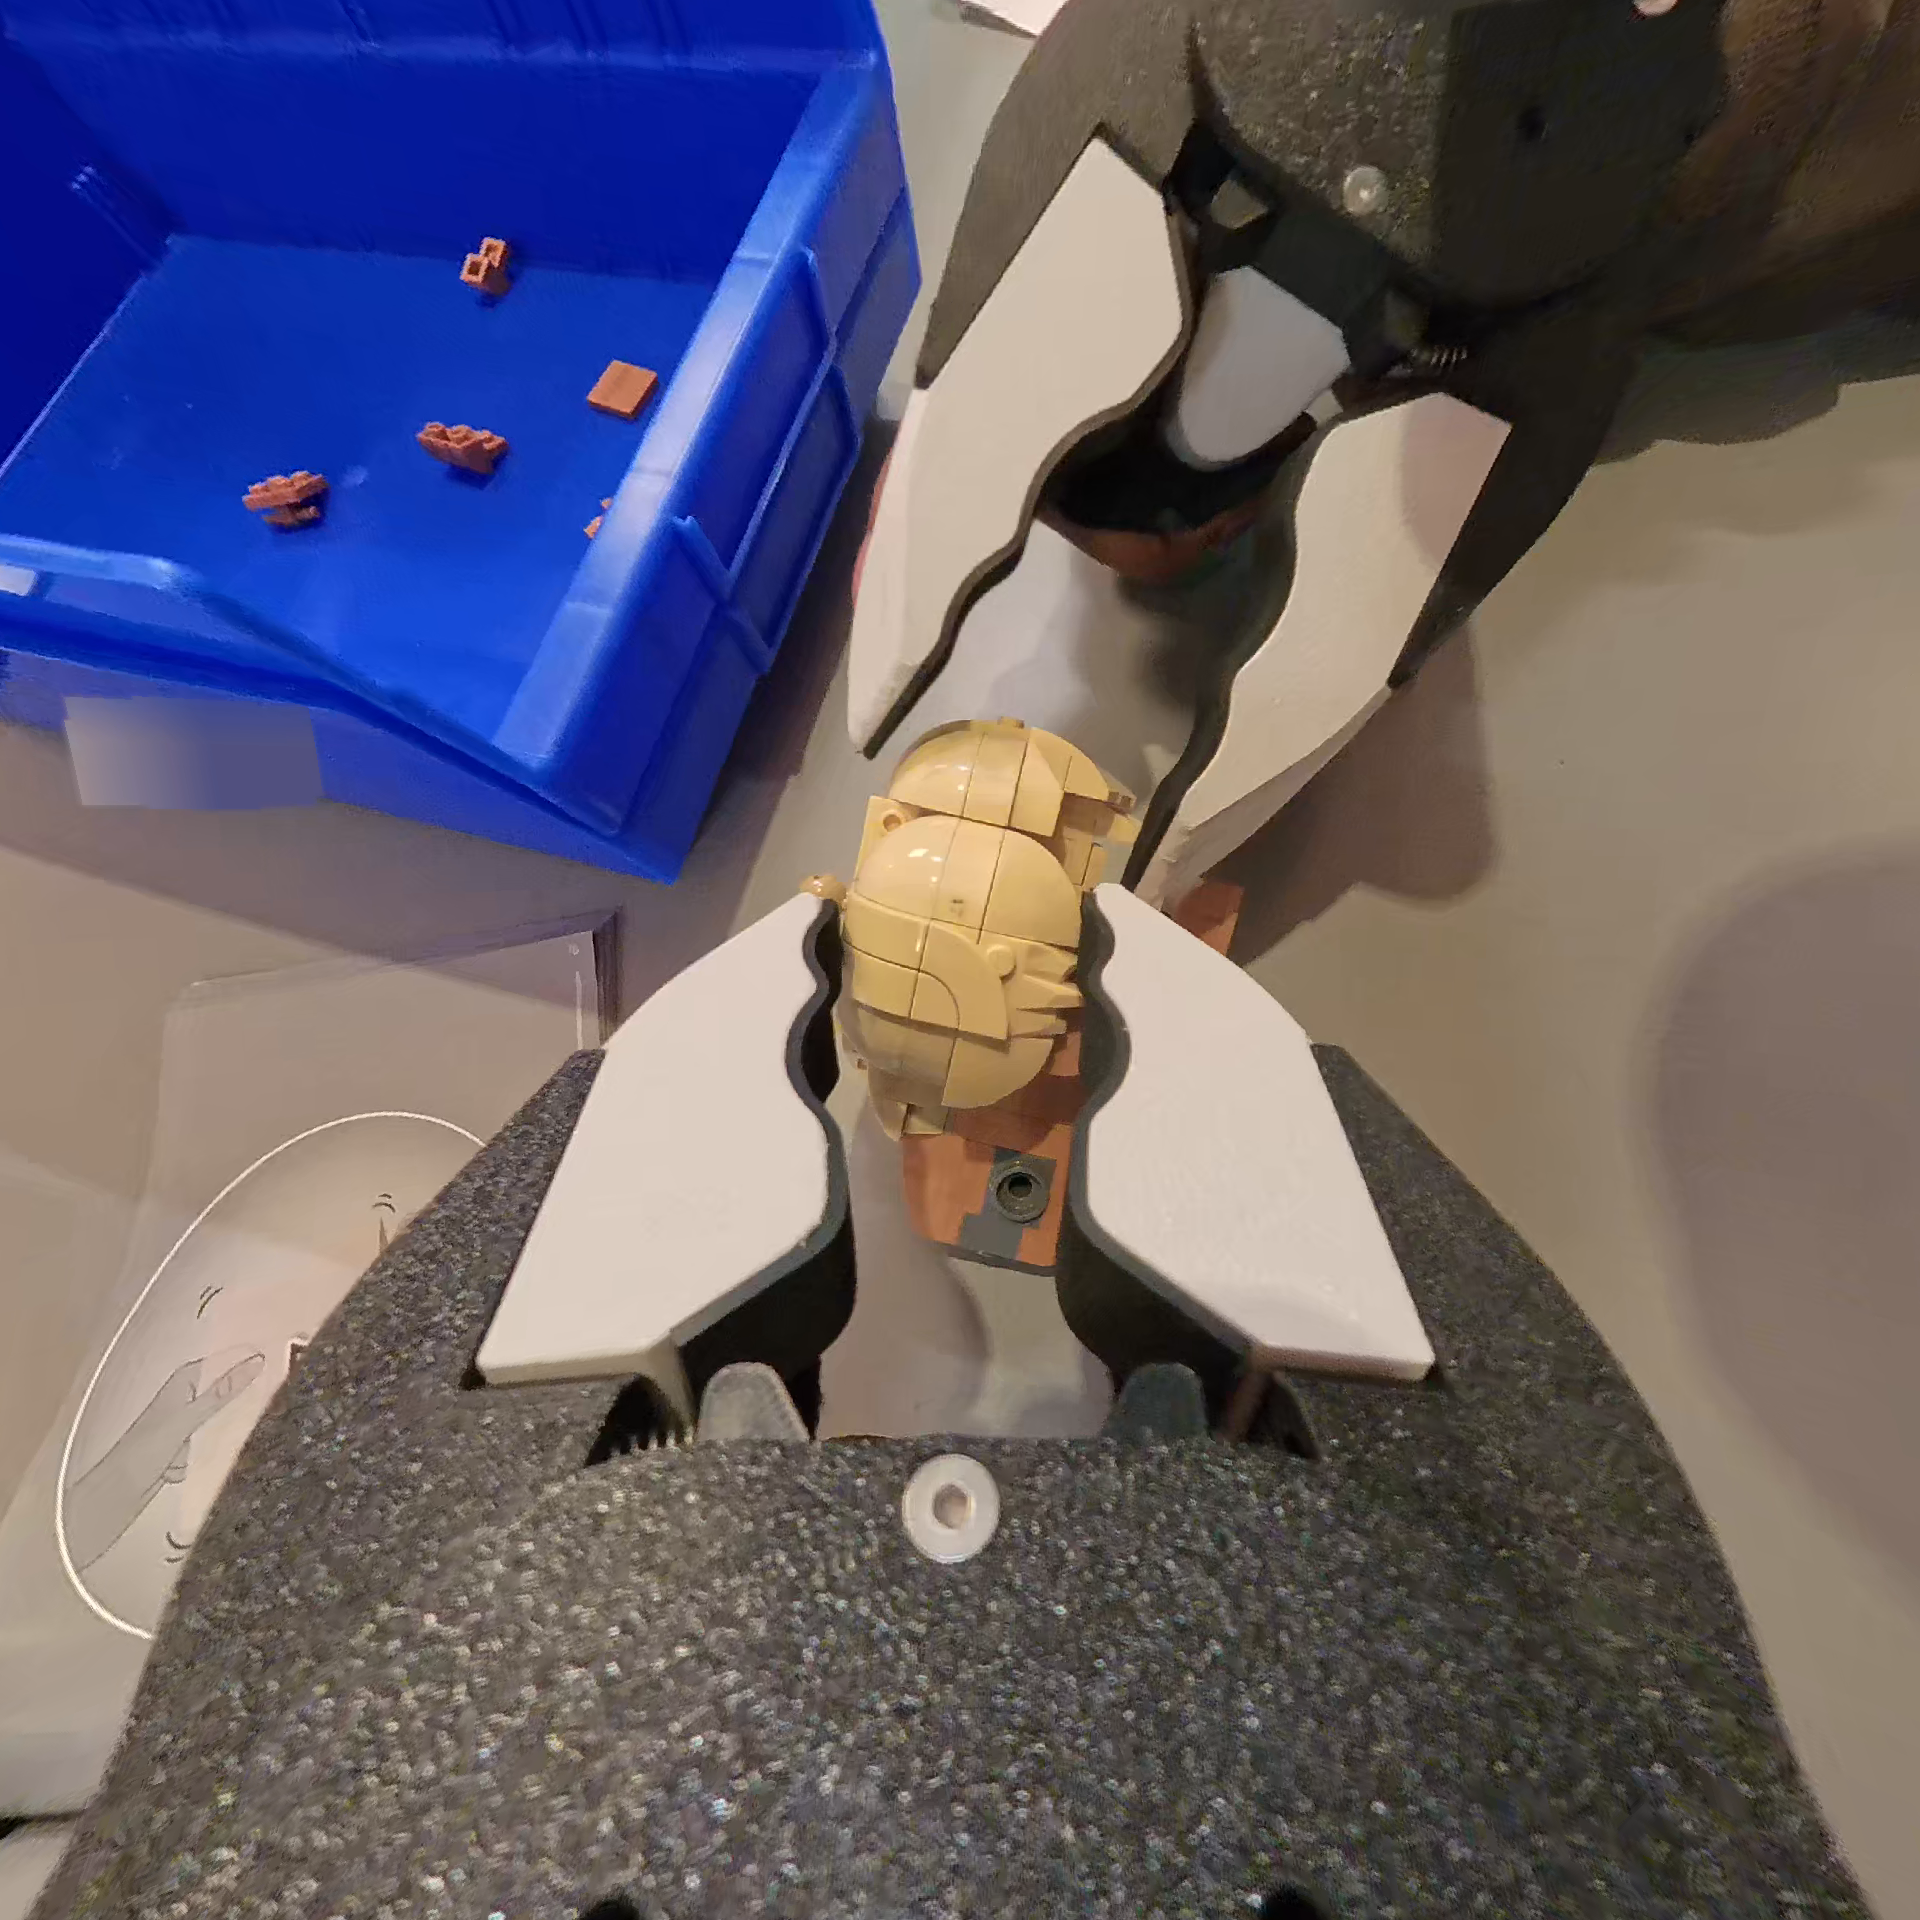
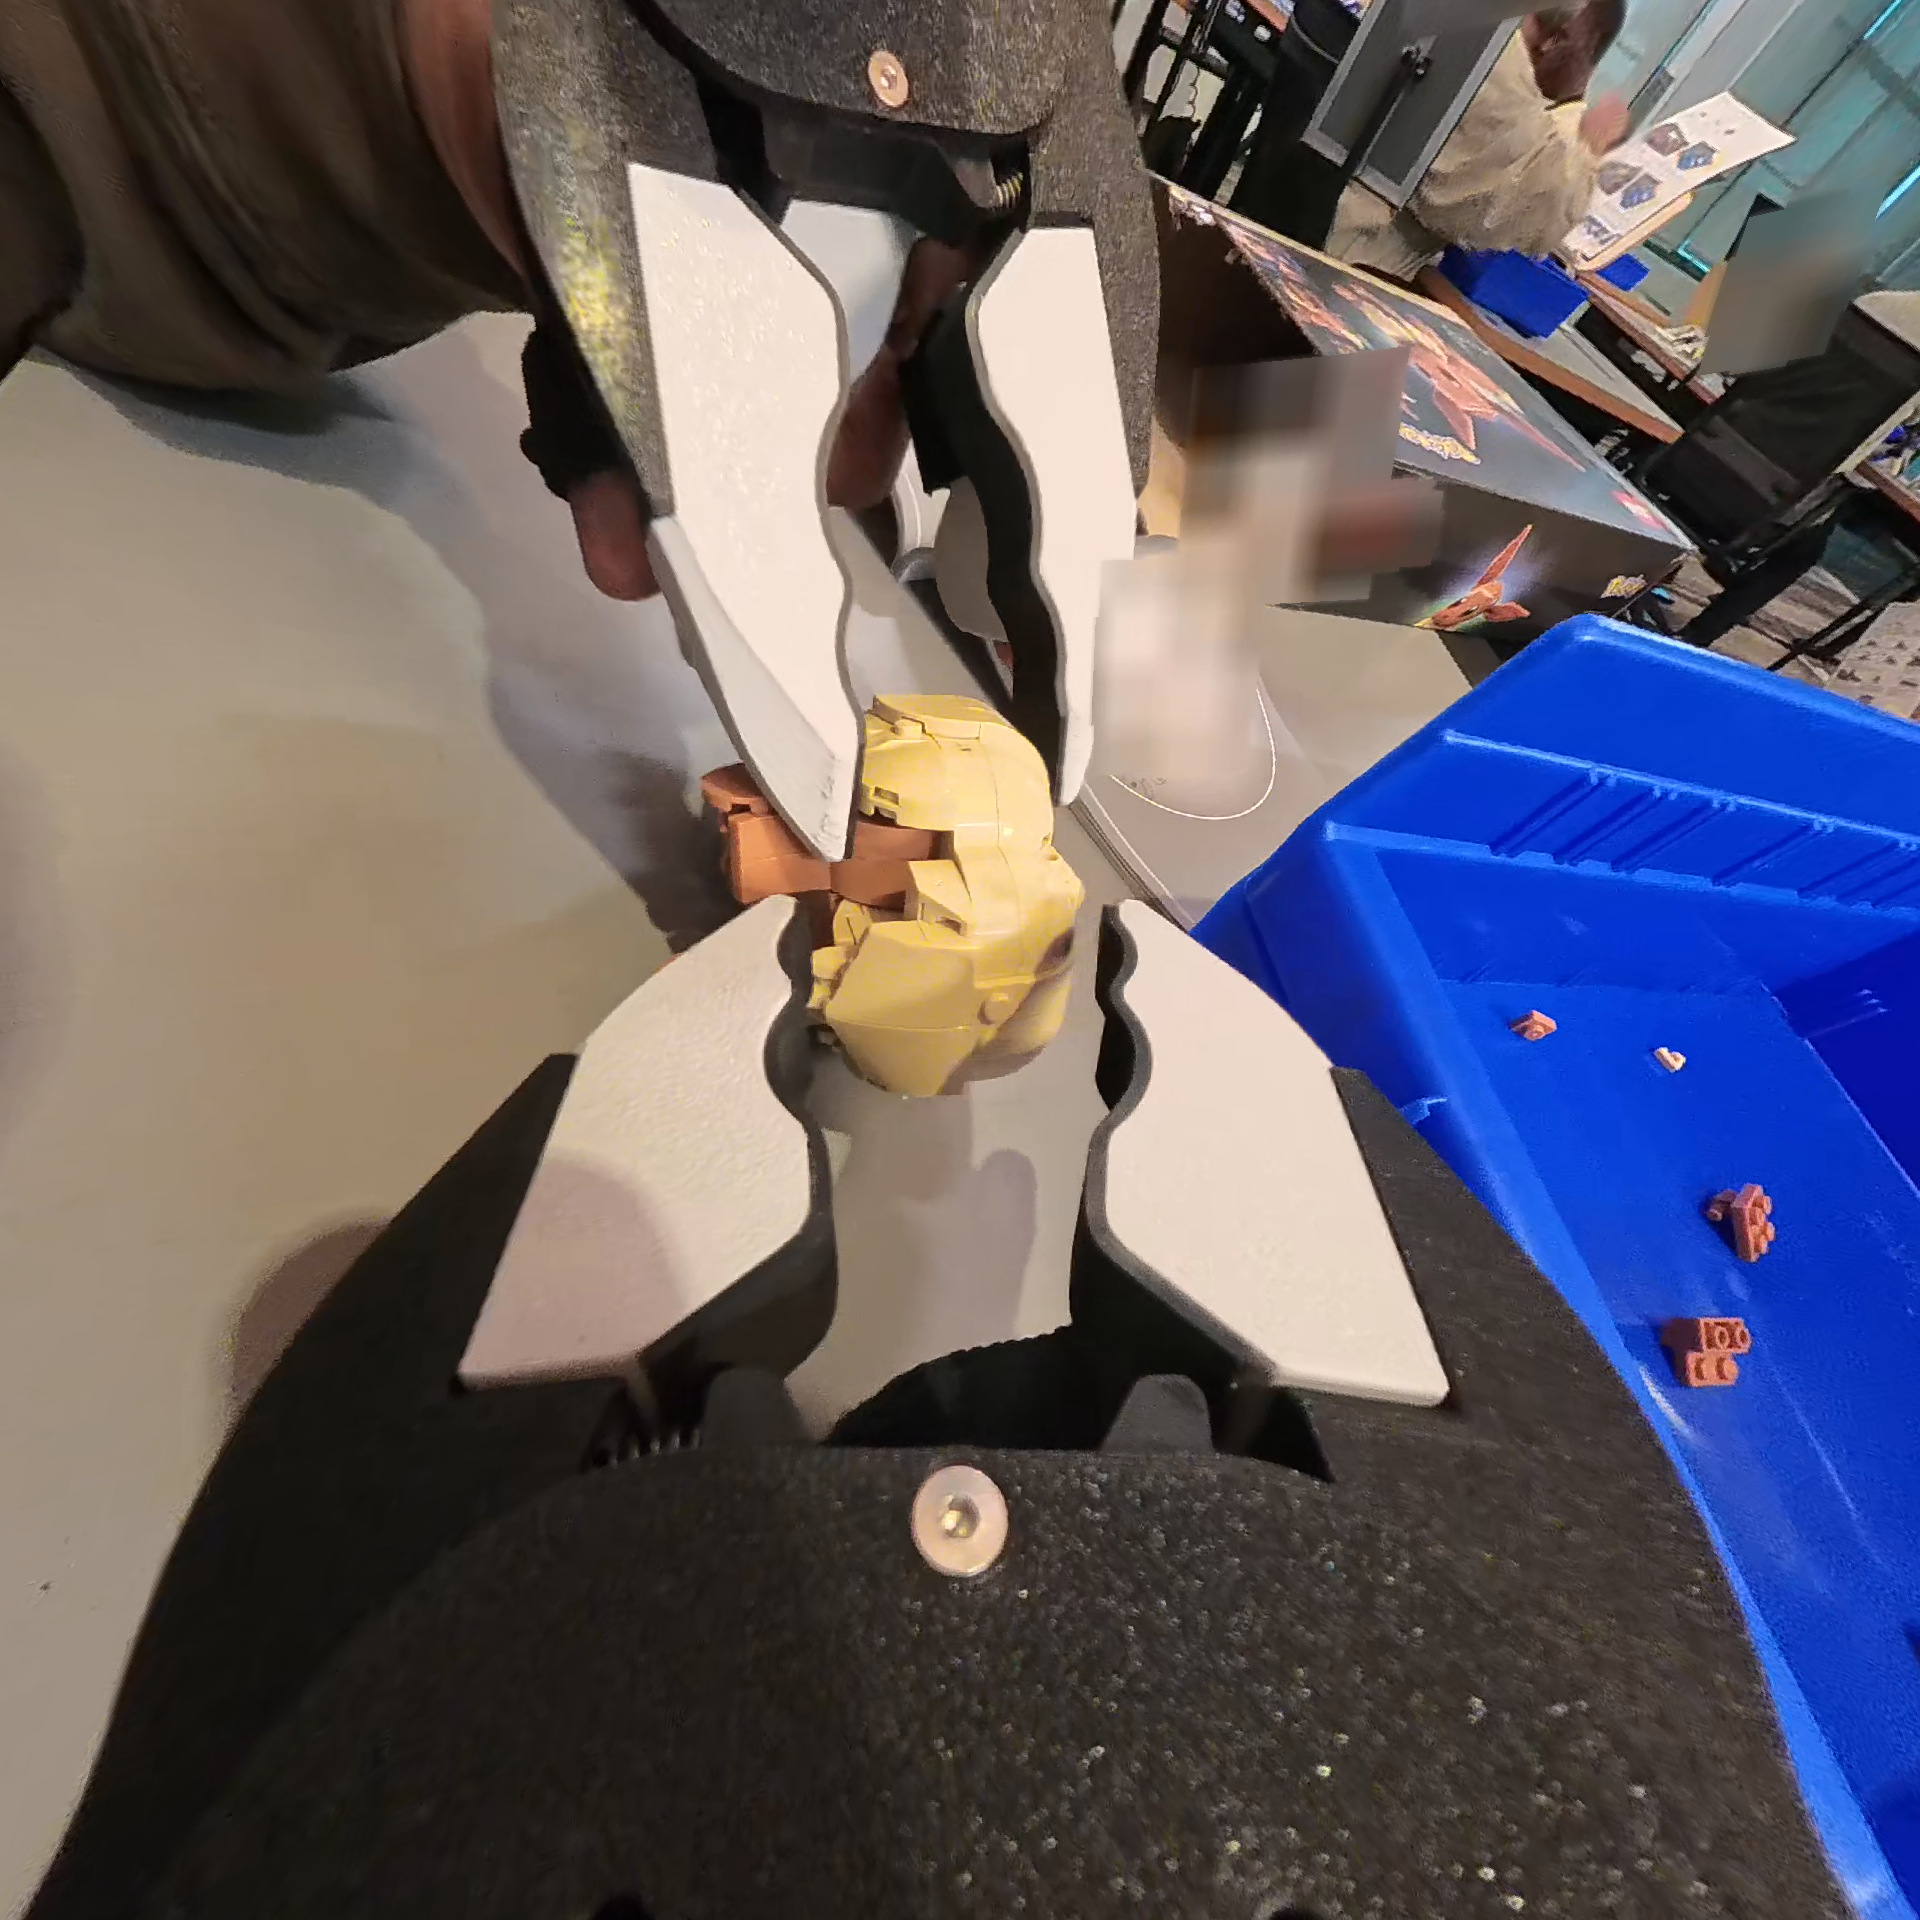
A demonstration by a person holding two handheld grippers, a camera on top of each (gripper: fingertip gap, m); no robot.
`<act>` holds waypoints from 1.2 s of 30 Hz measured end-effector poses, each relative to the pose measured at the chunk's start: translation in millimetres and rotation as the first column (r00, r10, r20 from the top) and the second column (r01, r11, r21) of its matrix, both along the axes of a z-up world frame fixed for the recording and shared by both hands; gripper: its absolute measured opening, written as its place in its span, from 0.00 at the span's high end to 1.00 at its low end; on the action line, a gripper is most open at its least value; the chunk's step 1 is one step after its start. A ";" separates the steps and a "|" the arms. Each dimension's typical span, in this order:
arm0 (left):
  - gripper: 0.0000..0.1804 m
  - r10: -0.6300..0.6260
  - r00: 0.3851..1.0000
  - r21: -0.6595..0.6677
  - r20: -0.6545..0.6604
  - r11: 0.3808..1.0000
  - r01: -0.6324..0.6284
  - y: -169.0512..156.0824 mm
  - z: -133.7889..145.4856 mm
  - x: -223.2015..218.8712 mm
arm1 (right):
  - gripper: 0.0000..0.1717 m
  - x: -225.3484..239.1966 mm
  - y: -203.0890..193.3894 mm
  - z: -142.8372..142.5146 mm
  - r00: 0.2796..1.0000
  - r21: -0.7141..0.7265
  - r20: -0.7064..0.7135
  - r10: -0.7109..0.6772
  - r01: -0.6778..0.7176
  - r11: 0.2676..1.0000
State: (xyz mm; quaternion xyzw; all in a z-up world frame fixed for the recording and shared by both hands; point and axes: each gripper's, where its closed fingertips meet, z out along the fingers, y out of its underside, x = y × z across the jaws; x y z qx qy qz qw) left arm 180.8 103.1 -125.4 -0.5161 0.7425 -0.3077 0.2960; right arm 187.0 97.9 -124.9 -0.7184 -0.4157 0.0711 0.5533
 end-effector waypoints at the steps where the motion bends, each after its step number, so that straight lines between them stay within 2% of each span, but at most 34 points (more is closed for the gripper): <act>1: 0.76 -0.009 1.000 0.009 0.003 1.000 0.009 -1.0 0.1 0.1 | 0.69 -0.5 -0.6 -0.3 1.000 -0.004 -0.003 0.006 -0.006 1.000; 8: 0.76 -0.067 0.998 0.090 0.017 0.994 0.066 -6.5 0.4 0.1 | 0.69 -6.2 -4.5 -7.4 0.999 -0.071 -0.030 0.026 -0.028 0.997; 15: 0.74 0.011 1.000 0.048 -0.022 0.999 -0.010 -2.2 -1.2 0.2 | 0.73 -3.2 2.1 -5.3 0.999 -0.029 0.003 -0.047 0.047 0.998; 24: 0.75 -0.028 1.000 0.101 -0.001 0.995 0.028 -5.7 -1.7 1.0 | 0.72 -4.7 0.9 -8.9 0.999 -0.073 -0.039 -0.026 0.023 0.997; 28: 0.75 -0.026 1.000 0.077 -0.002 0.997 0.026 -4.9 -1.4 0.3 | 0.73 -5.2 1.8 -8.5 0.998 -0.072 -0.042 -0.036 0.033 0.997; 32: 0.75 0.002 1.000 0.042 0.022 0.999 -0.002 2.7 0.3 1.8 | 0.73 -2.7 7.5 -7.4 0.991 -0.089 -0.074 -0.111 0.104 0.991; 36: 0.77 0.038 0.997 0.154 0.070 0.987 -0.048 13.5 5.5 5.2 | 0.73 4.6 15.5 -6.7 0.970 -0.090 -0.096 -0.222 0.214 0.973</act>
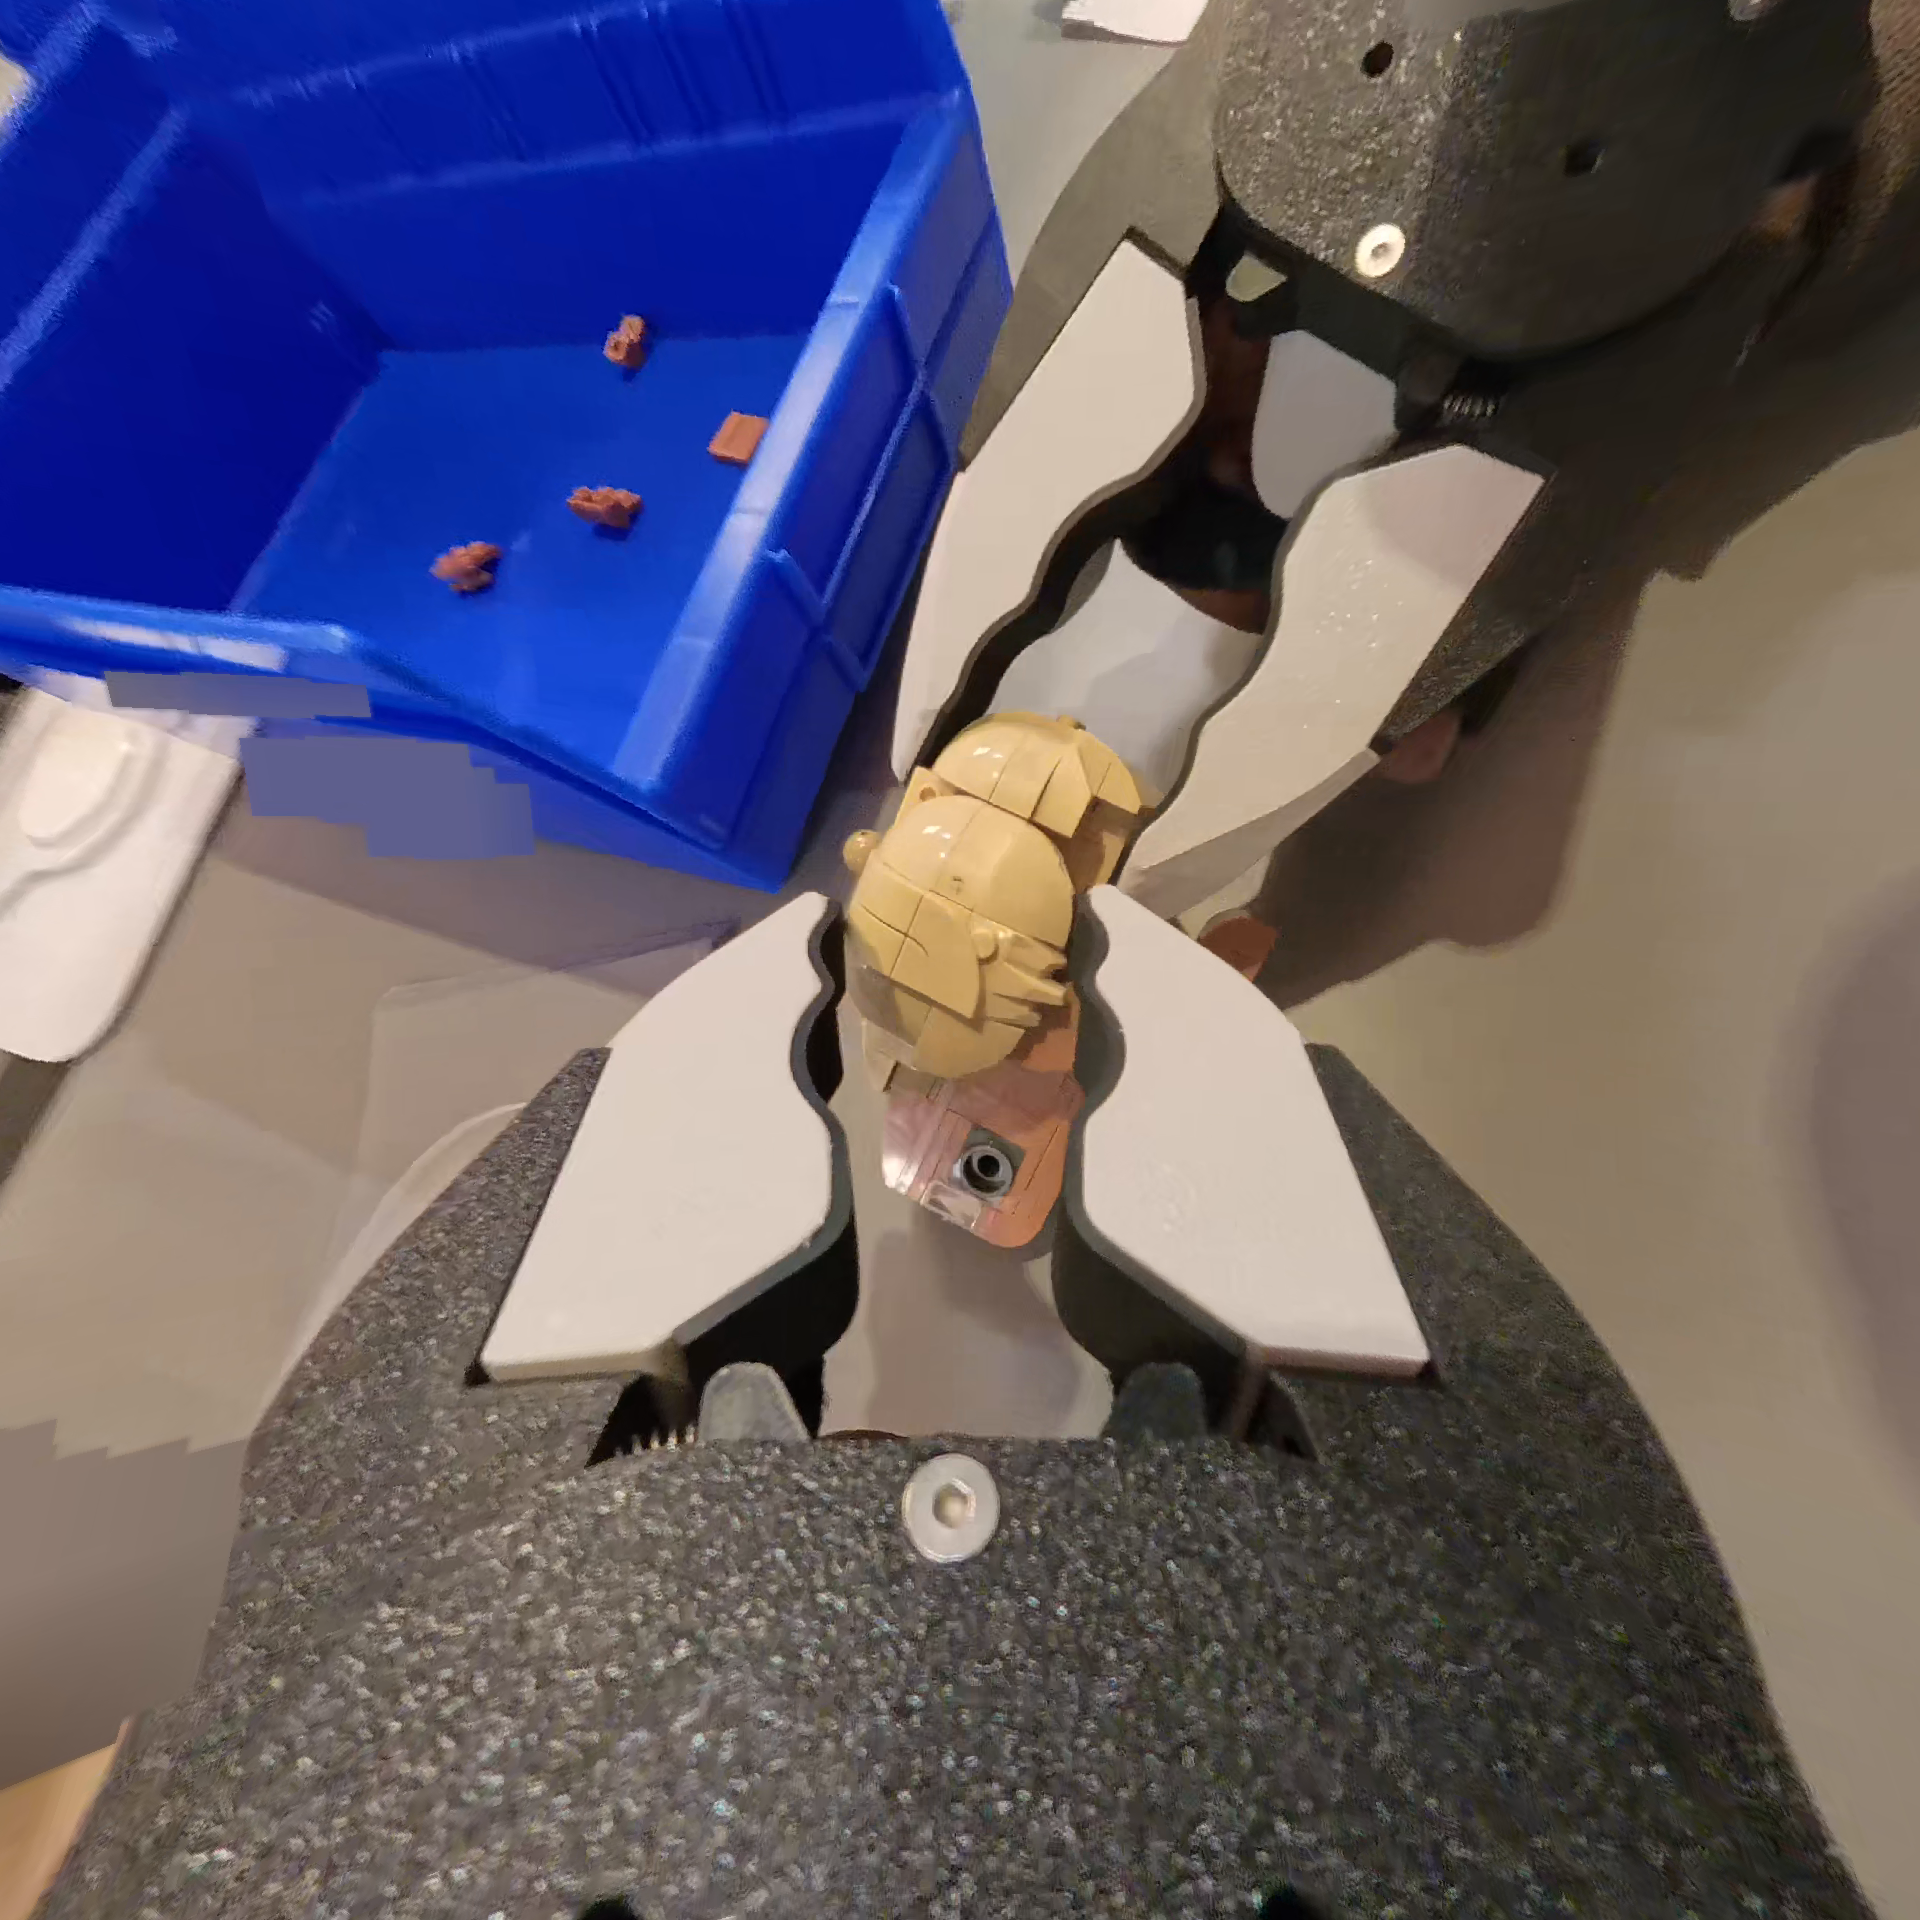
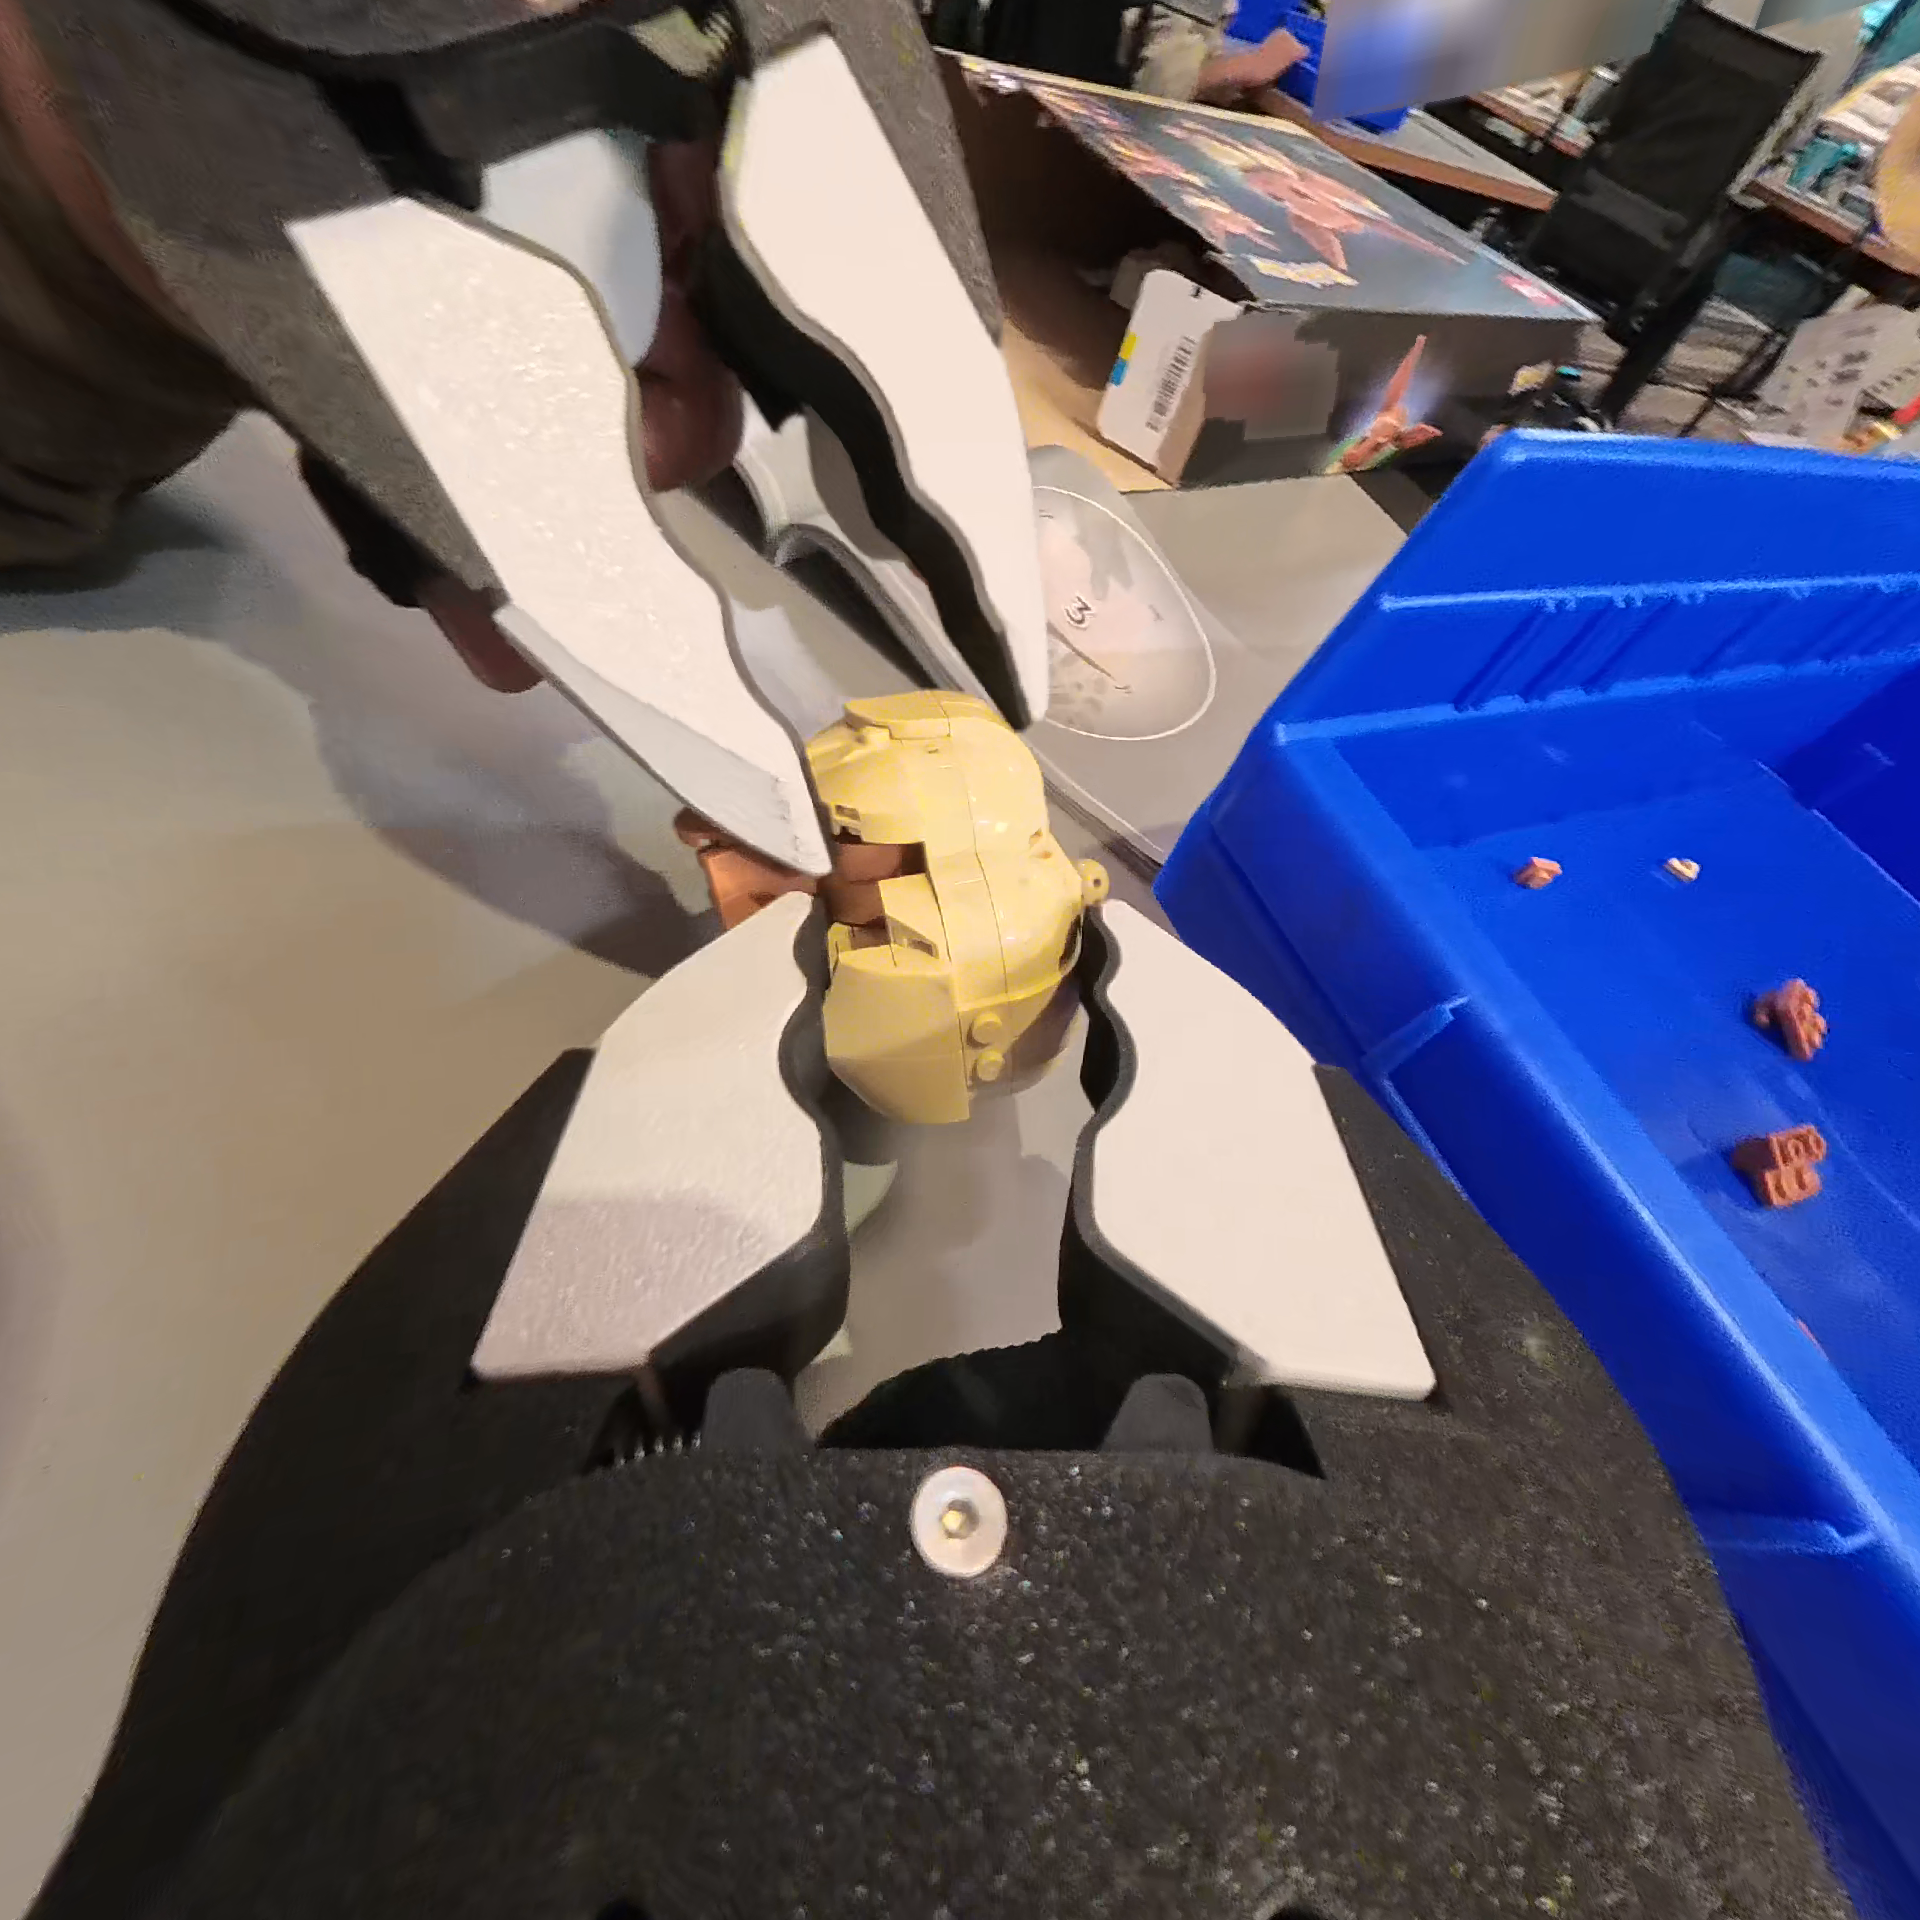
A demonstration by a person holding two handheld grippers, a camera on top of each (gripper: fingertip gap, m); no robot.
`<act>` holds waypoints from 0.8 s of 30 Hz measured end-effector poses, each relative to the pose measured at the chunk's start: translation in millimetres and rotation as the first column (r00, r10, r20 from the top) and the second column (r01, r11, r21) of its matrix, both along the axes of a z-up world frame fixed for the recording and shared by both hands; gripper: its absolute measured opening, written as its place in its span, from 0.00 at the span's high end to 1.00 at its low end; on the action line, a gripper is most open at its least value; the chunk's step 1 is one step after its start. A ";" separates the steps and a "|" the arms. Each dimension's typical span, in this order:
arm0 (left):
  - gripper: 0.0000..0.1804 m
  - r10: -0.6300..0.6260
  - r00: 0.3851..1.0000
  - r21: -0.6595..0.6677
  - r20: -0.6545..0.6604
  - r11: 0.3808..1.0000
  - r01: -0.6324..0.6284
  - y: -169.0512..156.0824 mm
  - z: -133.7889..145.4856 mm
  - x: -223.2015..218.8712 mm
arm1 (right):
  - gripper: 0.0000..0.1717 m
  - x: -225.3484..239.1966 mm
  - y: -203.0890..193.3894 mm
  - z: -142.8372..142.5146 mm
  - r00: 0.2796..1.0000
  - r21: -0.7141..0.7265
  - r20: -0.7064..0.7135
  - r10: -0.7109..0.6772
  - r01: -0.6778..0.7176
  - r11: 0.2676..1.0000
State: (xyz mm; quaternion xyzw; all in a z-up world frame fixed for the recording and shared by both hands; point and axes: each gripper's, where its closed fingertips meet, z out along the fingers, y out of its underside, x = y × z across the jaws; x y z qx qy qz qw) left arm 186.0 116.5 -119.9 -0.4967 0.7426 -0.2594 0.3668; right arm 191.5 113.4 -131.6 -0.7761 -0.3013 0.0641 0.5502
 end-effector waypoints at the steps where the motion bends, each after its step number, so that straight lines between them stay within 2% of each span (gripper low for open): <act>1: 0.78 -0.001 1.000 0.052 0.015 0.999 0.000 0.7 2.1 0.5 | 0.73 1.6 1.1 0.0 1.000 0.000 -0.002 -0.024 0.024 1.000; 4: 0.83 -0.006 0.999 0.222 0.044 0.975 -0.004 0.0 7.0 2.0 | 0.73 5.6 3.6 0.1 0.996 -0.012 -0.021 -0.082 0.082 0.997; 8: 0.91 -0.019 0.997 0.416 0.069 0.909 -0.011 -4.1 8.4 5.6 | 0.73 10.2 6.4 0.2 0.992 -0.013 -0.028 -0.125 0.125 0.992; 17: 0.94 0.015 0.993 0.576 0.113 0.814 -0.077 -0.8 8.9 11.8 | 0.73 14.3 9.9 1.0 0.987 -0.013 -0.039 -0.156 0.155 0.988; 24: 0.96 0.044 0.990 0.616 0.133 0.779 -0.117 -0.2 10.0 13.1 | 0.73 15.4 10.9 1.4 0.988 -0.012 -0.045 -0.146 0.146 0.989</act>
